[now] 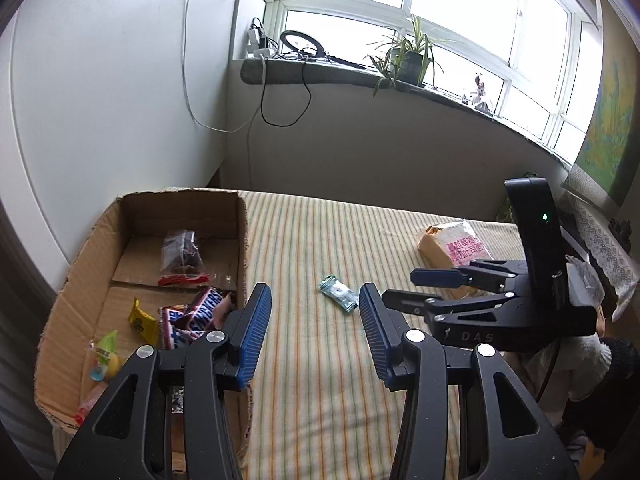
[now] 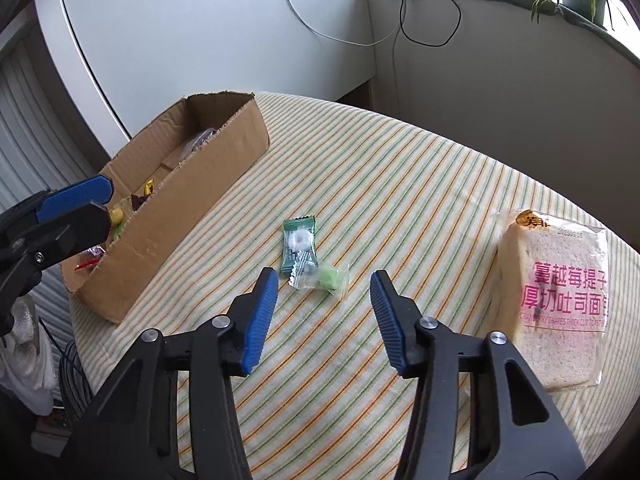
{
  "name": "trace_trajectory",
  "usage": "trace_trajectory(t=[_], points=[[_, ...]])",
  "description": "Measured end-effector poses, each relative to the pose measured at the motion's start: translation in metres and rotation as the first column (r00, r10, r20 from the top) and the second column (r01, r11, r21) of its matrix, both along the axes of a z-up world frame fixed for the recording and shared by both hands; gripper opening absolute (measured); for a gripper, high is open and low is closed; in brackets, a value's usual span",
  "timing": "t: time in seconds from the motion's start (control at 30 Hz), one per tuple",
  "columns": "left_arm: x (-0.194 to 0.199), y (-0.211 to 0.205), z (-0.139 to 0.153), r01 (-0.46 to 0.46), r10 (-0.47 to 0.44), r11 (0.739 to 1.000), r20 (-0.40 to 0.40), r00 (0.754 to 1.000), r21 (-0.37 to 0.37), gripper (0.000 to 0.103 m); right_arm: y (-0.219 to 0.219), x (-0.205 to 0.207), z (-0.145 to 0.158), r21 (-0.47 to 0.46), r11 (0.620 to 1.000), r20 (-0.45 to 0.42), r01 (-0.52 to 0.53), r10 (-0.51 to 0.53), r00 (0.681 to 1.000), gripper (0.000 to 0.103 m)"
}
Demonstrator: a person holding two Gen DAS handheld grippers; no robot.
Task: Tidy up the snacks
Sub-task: 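Move both open tools back to the green mint and green candy, then grasp the small green candy with the right tool while the left tool grasps the green-wrapped mint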
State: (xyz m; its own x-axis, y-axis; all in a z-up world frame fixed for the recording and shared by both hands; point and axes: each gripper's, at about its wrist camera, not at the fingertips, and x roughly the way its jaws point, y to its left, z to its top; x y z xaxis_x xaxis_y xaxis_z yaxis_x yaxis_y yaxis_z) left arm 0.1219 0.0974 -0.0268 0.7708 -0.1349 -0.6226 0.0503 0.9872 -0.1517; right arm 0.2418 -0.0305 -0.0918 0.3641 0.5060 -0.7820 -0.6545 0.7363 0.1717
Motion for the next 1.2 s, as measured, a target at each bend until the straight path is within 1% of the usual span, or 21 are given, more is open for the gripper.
trace_trajectory(t=[0.1, 0.17, 0.23, 0.37, 0.53, 0.73, 0.97, 1.07, 1.13, 1.2], points=[[0.010, -0.009, -0.005, -0.001, 0.001, 1.000, -0.021, 1.000, 0.002, 0.036, 0.006, 0.002, -0.005, -0.014, 1.000, 0.015, -0.017, 0.017, 1.000, 0.048], [0.017, -0.012, -0.009, -0.003, 0.003, 1.000, -0.037, 0.999, -0.003, 0.035, 0.010, 0.003, -0.008, -0.027, 0.999, 0.025, -0.028, 0.029, 0.999, 0.048], [0.024, -0.016, -0.013, -0.004, 0.003, 1.000, -0.052, 0.999, -0.002, 0.030, 0.013, 0.004, -0.013, -0.049, 0.998, 0.034, -0.033, 0.035, 0.999, 0.044], [0.035, -0.022, -0.020, -0.011, 0.011, 1.000, -0.071, 0.997, 0.004, 0.030, 0.016, 0.007, -0.021, -0.060, 0.997, 0.019, -0.047, 0.049, 0.999, 0.040], [0.045, -0.023, -0.030, -0.027, 0.026, 1.000, -0.097, 0.995, -0.007, 0.030, 0.011, 0.008, -0.021, -0.063, 0.997, 0.028, -0.038, 0.040, 0.999, 0.029], [0.055, -0.029, -0.040, -0.026, 0.025, 1.000, -0.128, 0.991, -0.007, 0.030, 0.005, 0.002, -0.020, -0.086, 0.996, 0.038, -0.020, 0.024, 0.999, 0.029], [0.074, -0.031, -0.057, -0.042, 0.036, 0.999, -0.194, 0.980, -0.029, 0.030, -0.027, -0.009, -0.019, -0.065, 0.998, 0.024, 0.019, -0.017, 1.000, 0.029], [0.084, -0.033, -0.067, -0.048, 0.041, 0.999, -0.232, 0.972, -0.024, 0.032, -0.029, -0.010, -0.019, -0.063, 0.998, 0.028, 0.019, -0.018, 0.999, 0.029], [0.088, -0.036, -0.075, -0.050, 0.040, 0.998, -0.260, 0.965, -0.034, 0.045, -0.029, -0.010, -0.019, -0.062, 0.998, 0.031, 0.020, -0.018, 0.999, 0.029], [0.096, -0.039, -0.078, -0.062, 0.052, 0.998, -0.273, 0.961, -0.028, 0.047, -0.029, -0.010, -0.019, -0.060, 0.998, 0.033, 0.019, -0.017, 0.999, 0.029]])
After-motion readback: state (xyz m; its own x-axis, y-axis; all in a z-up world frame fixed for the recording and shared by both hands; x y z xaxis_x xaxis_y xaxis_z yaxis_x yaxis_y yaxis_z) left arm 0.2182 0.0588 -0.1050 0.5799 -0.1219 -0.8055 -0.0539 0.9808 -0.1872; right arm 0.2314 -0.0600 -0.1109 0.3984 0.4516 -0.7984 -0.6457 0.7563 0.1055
